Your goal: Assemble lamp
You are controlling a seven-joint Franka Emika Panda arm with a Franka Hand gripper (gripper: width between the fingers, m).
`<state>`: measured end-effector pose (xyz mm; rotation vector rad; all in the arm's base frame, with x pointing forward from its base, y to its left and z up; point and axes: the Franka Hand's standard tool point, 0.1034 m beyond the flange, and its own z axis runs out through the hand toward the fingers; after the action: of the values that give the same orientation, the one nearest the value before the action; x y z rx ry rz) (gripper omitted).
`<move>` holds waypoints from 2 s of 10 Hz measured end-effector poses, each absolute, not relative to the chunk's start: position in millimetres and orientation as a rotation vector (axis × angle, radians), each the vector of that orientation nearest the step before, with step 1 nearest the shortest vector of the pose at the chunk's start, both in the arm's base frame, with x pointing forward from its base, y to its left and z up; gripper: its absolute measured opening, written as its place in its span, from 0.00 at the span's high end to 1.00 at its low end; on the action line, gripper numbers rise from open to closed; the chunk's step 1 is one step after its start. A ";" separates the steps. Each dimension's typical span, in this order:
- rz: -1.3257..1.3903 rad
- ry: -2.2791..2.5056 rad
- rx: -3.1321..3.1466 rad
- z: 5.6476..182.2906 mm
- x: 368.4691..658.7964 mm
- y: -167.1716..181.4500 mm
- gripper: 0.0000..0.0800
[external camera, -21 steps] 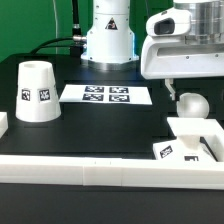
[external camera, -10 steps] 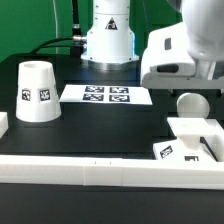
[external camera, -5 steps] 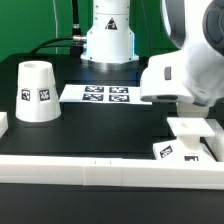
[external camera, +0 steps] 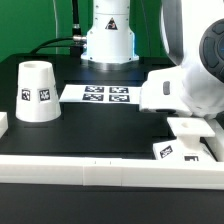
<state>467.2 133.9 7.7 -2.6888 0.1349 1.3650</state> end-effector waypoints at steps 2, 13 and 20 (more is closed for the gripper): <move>1.347 0.133 -2.698 5.4 468.2 136.2 0.13; 1.231 -0.034 -2.663 71.0 501.3 110.5 0.28; 0.869 -0.060 -2.789 84.9 535.4 98.3 0.28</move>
Offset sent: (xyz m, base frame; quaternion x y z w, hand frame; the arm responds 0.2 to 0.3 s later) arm 0.0053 -0.0063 0.0024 0.0032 0.0044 -0.0156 0.9999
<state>535.4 98.3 84.9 -2.7890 -0.0604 0.8686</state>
